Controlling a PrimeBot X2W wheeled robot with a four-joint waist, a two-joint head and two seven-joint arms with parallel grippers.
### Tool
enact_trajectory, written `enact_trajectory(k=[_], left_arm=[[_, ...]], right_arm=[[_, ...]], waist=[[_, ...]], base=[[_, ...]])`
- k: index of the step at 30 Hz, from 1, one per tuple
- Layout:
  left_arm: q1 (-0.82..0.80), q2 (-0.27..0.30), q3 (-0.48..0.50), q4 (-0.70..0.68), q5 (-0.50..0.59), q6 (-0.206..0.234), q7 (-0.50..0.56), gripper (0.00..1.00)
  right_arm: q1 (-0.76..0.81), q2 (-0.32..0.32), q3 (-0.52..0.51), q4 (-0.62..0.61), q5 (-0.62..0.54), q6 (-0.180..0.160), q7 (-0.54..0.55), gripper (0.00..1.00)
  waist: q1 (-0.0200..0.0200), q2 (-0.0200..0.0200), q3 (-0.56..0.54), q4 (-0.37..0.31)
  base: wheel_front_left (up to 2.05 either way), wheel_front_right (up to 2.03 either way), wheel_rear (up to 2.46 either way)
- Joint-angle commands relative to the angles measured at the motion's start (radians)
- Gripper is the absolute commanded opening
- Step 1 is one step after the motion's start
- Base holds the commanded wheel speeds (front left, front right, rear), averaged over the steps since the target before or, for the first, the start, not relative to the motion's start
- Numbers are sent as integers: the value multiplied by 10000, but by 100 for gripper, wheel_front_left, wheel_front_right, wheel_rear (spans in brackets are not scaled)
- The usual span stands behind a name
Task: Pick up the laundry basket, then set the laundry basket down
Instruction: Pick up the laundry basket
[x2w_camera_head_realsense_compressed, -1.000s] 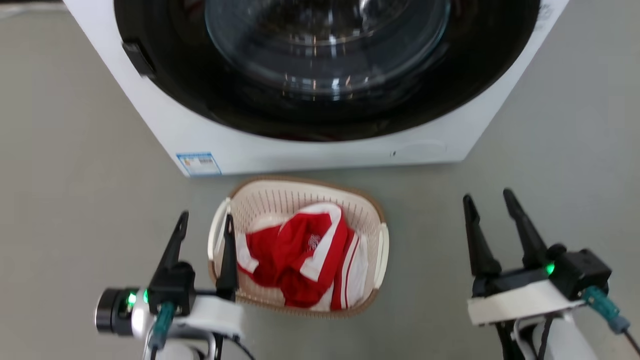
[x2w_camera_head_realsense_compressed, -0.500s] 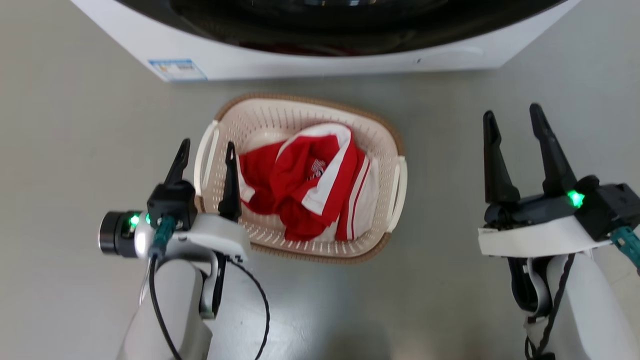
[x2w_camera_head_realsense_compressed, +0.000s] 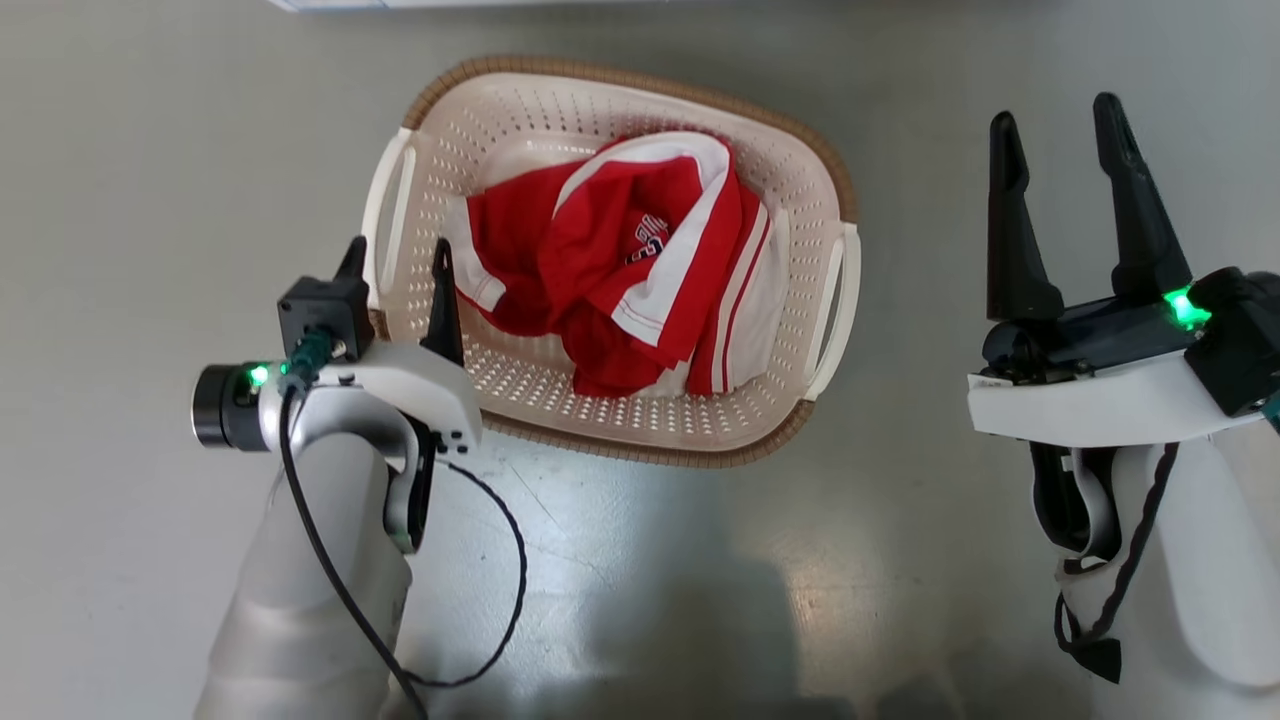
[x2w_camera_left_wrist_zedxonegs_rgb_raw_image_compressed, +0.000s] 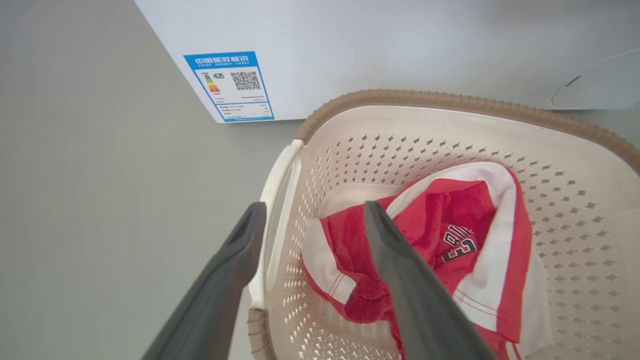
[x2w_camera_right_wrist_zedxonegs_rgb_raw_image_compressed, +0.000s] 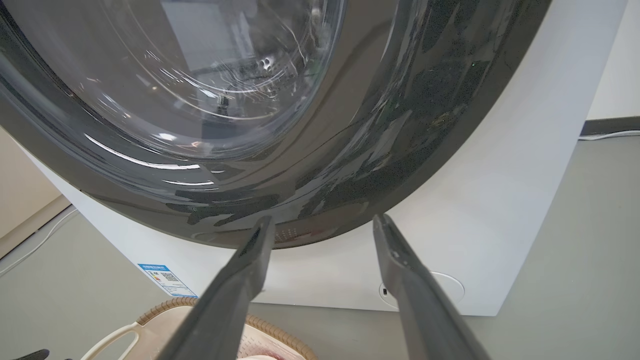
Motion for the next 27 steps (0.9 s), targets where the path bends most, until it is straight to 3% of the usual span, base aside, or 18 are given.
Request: enact_trajectory(k=[1, 12, 23, 24, 26, 27], left_arm=[[-203, 196, 345, 112, -99, -2, -59, 100], [-1006, 401, 1118, 630, 239, 386, -59, 100], [-1372, 494, 1459, 1472, 437, 489, -59, 100], [-1412, 501, 1489, 1550, 431, 500, -59, 95], [-1484, 512, 1526, 1672, 433, 511, -59, 75], [-1516, 515, 1539, 1739, 436, 515, -59, 52]], right_arm=[[3, 63, 206, -336, -110, 71, -93, 100], [-36, 63, 118, -639, -198, 71, -93, 100], [69, 63, 120, -796, -166, 71, -93, 100], [82, 63, 130, -812, -165, 71, -93, 100], [105, 63, 139, -834, -163, 71, -93, 100], [112, 63, 142, -836, -165, 71, -93, 100]], waist=[[-1, 0, 311, -11], [-1, 0, 945, -78], [-1, 0, 1157, -171], [-1, 0, 1170, -179], [-1, 0, 1195, -196], [-1, 0, 1205, -202]], base=[[0, 0, 0], [0, 0, 0], [0, 0, 0], [0, 0, 0], [0, 0, 0], [0, 0, 0]])
